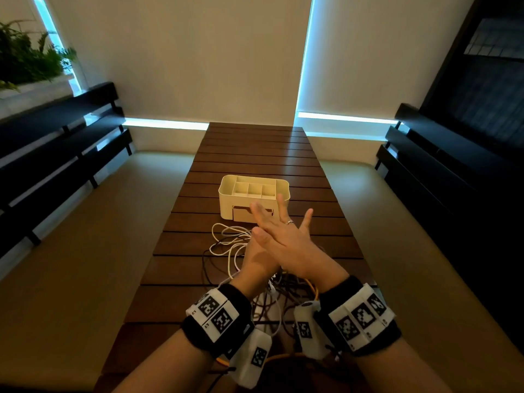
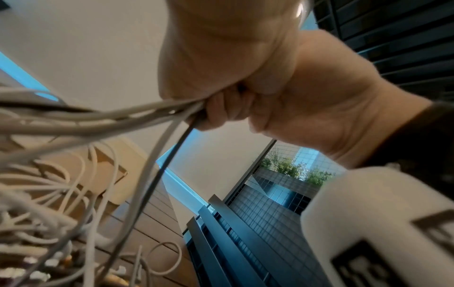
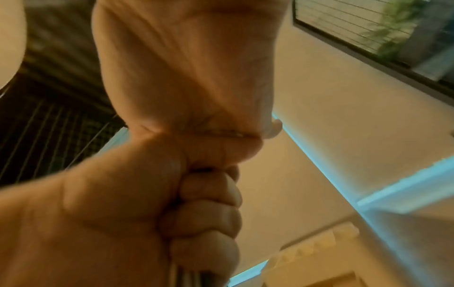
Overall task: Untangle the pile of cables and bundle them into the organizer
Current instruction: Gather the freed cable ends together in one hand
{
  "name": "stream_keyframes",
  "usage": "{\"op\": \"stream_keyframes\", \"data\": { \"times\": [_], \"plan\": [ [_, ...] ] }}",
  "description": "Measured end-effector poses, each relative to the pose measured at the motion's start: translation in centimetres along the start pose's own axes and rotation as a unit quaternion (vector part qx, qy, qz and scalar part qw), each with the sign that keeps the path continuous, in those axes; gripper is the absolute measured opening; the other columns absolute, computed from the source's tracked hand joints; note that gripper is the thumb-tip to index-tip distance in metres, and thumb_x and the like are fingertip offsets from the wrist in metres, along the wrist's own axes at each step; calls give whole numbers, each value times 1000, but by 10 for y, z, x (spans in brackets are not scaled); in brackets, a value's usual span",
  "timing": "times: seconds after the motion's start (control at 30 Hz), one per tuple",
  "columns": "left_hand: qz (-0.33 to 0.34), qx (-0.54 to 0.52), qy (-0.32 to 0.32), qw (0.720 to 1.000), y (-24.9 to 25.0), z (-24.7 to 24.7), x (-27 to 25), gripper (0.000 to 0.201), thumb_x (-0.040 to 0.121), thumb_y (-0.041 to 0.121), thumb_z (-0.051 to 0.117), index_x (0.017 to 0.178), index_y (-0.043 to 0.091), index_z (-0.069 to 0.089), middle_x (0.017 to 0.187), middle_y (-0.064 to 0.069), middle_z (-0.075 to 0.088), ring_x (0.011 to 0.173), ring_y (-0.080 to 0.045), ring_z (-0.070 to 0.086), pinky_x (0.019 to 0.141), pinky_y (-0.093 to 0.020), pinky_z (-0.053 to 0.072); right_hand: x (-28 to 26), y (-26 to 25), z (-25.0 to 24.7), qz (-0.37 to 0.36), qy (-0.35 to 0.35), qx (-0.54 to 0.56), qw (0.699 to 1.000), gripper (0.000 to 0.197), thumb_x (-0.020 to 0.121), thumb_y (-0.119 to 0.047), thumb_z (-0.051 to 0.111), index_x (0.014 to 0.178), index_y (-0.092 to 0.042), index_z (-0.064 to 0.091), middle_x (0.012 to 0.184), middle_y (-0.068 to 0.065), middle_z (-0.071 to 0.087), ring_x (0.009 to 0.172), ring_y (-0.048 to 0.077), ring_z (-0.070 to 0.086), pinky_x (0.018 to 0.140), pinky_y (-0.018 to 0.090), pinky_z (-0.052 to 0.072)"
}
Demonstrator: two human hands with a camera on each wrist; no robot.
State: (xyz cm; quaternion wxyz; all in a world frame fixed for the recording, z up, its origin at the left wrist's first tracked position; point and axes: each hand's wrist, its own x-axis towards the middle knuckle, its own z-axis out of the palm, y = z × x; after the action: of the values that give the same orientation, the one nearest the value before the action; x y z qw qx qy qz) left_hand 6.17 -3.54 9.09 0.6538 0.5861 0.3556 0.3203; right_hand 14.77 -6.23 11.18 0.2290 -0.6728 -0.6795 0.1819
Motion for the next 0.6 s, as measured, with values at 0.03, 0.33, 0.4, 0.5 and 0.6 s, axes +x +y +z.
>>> {"op": "stream_keyframes", "data": {
  "times": [0.03,0.33,0.4,0.5,0.6],
  "plan": [
    [6,-3,9,1000,3,-1,1,31,94,1,48,72,22,52,76,7,66,71,-5,57,78,-33,53,-3,-3,-5,-5,1,113,994,55,96,-49,20,143,-41,-6,150,-24,-11,139,9,-26,106,47,-27],
    [6,-164,32,986,8,-10,24,17,87,12,64,87,15,47,46,14,47,40,0,41,42,-13,35,-16,18,53,70,-11,303,950,17,87,-9,54,103,-12,58,101,13,66,93,28,62,83,42,51],
    [31,-124,39,991,10,-14,23,21,88,14,63,74,21,48,48,14,50,48,0,44,53,-13,40,-12,17,56,94,16,275,957,9,91,-12,50,95,-5,55,77,10,59,67,23,53,64,39,42],
    [37,-52,5,998,10,-23,23,15,84,21,67,75,14,57,68,0,62,65,-10,58,69,-22,45,-9,20,53,120,69,285,948,16,94,-17,46,90,-5,56,67,3,51,57,16,44,61,37,35],
    [-12,-29,-55,998,0,-26,25,28,85,33,63,102,10,66,107,-5,70,102,-14,63,84,-26,46,-6,21,48,95,111,263,954,28,95,-27,43,114,-17,60,103,6,67,94,21,62,83,41,49]
  ]
}}
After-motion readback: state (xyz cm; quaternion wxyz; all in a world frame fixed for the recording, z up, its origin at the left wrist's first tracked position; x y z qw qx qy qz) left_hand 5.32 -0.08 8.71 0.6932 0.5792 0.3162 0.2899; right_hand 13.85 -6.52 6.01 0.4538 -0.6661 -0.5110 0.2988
